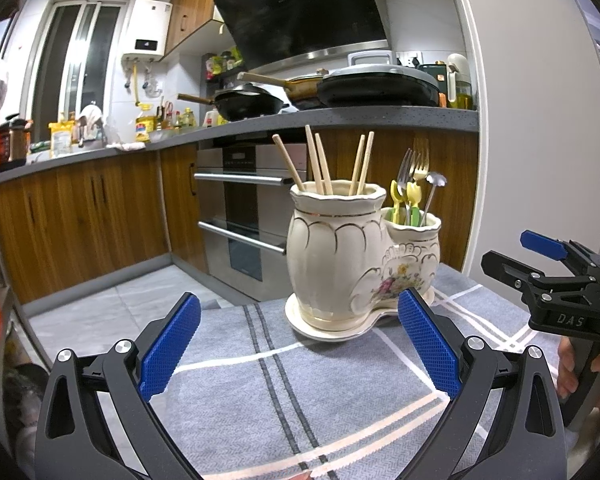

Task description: Organize utensils

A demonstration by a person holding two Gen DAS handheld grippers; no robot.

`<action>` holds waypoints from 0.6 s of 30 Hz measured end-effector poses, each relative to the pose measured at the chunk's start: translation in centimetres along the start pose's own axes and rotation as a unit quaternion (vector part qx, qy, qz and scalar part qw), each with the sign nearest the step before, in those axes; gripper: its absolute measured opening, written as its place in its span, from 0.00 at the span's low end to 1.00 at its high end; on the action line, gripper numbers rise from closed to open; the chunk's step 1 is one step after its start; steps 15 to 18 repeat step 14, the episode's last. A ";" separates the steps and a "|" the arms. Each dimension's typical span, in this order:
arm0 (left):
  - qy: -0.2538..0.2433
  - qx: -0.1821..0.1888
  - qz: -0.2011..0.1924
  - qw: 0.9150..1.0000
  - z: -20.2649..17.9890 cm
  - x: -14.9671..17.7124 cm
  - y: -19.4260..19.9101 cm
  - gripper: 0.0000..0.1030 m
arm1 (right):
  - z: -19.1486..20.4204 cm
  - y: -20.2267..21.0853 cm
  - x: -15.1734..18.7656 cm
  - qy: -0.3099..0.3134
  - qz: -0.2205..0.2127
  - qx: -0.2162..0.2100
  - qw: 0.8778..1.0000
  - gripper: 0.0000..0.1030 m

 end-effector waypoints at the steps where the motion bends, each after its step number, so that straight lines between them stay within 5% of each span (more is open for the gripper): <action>1: 0.001 -0.004 -0.001 1.000 0.3 0.0 0.0 0.95 | 0.0 0.0 0.0 0.000 0.000 0.000 1.000 0.95; 18: -0.001 -0.014 0.004 1.000 0.9 0.1 0.4 0.95 | -1.3 -0.6 0.8 -0.022 0.035 0.023 0.999 0.95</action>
Point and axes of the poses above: each gripper's, at about its wrist camera, not at the fingertips, and y roughly against the way its jaws point, z to its left, x to its underside, the point moved 6 cm from there along -y, roughly the way its jaws point, and after that the axes turned 10 degrees about y, right-handed, at the moved point
